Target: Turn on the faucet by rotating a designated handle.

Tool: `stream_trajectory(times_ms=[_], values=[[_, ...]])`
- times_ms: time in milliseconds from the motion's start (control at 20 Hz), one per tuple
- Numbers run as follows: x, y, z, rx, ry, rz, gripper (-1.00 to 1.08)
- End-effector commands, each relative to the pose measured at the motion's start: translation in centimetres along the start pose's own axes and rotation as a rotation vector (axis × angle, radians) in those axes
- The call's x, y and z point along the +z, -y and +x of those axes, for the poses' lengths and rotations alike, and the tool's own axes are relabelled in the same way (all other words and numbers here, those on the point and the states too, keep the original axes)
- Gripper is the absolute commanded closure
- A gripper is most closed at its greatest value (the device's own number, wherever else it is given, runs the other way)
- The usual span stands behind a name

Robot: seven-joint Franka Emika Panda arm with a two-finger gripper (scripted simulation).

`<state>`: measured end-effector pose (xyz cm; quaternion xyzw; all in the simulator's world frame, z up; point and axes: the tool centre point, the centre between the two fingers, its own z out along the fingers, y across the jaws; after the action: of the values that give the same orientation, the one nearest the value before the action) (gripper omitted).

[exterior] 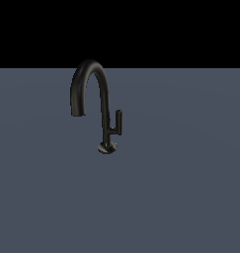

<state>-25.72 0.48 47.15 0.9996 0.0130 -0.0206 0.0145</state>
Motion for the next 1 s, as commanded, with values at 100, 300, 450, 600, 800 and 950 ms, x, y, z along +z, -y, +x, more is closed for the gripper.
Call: stream_trajectory(times_ms=[100, 300, 450, 600, 800, 950], values=[[0.0, 0.0, 0.1, 0.002, 0.001, 0.002, 1.08], [0.1, 0.1, 0.5, 0.015, 0.012, 0.015, 1.08], [0.3, 0.1, 1.1, 0.033, 0.026, 0.033, 1.08], [0.5, 0.2, 2.0, 0.06, 0.047, 0.06, 1.08], [0.9, 0.3, 3.5, 0.108, 0.085, 0.107, 1.08], [1.4, 0.4, 5.0, 0.154, 0.122, 0.153, 1.08]])
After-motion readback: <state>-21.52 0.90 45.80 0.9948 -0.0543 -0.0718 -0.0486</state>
